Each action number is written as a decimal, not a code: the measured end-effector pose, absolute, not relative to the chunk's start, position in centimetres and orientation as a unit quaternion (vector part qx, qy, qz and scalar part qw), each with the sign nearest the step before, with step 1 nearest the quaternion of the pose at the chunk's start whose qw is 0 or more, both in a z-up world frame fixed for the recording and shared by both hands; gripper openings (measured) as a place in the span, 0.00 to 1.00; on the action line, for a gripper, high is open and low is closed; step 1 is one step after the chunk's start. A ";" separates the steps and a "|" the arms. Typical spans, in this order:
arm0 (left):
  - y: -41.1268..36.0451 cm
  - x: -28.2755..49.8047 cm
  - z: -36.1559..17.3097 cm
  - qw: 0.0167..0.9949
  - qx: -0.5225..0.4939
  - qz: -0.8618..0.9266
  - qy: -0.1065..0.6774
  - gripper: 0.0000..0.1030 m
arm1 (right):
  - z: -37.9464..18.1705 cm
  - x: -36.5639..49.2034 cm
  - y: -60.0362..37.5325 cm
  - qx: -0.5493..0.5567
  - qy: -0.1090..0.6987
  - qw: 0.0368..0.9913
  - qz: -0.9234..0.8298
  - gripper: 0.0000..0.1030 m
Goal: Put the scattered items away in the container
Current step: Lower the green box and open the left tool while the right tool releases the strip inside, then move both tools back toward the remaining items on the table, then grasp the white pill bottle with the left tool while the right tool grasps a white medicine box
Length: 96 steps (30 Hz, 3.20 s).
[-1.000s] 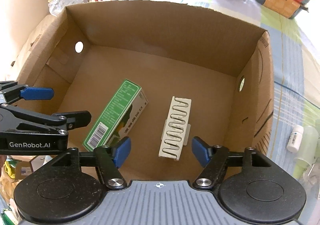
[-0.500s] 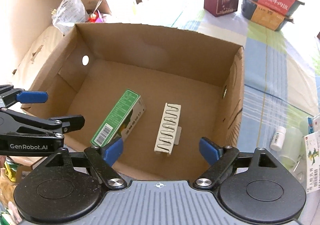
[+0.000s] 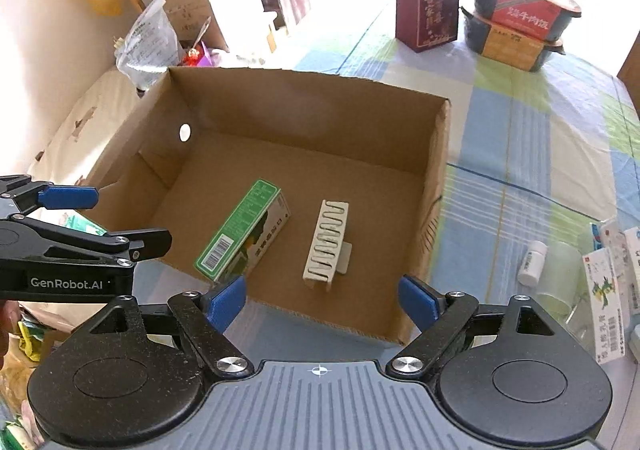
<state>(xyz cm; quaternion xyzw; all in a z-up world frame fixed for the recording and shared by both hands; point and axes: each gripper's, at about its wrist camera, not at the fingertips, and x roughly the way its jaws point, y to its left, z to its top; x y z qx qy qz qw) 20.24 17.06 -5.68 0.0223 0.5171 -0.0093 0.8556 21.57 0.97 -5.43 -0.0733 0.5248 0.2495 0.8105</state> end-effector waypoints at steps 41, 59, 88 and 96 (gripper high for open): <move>-0.1 15.6 -3.6 0.856 0.054 -0.169 0.485 0.88 | -2.6 15.3 -19.7 0.004 0.486 0.866 0.113 0.86; -9.2 22.5 -7.5 0.827 0.086 -0.236 0.502 0.76 | -6.4 18.3 -29.5 0.063 0.503 0.861 0.047 0.86; -14.5 37.1 -19.0 0.764 0.054 -0.213 0.607 0.28 | -12.1 25.8 -34.3 0.093 0.524 0.846 0.028 0.86; -14.3 36.5 -20.7 0.772 0.107 -0.185 0.599 0.22 | -12.6 26.1 -34.3 0.094 0.525 0.845 0.027 0.86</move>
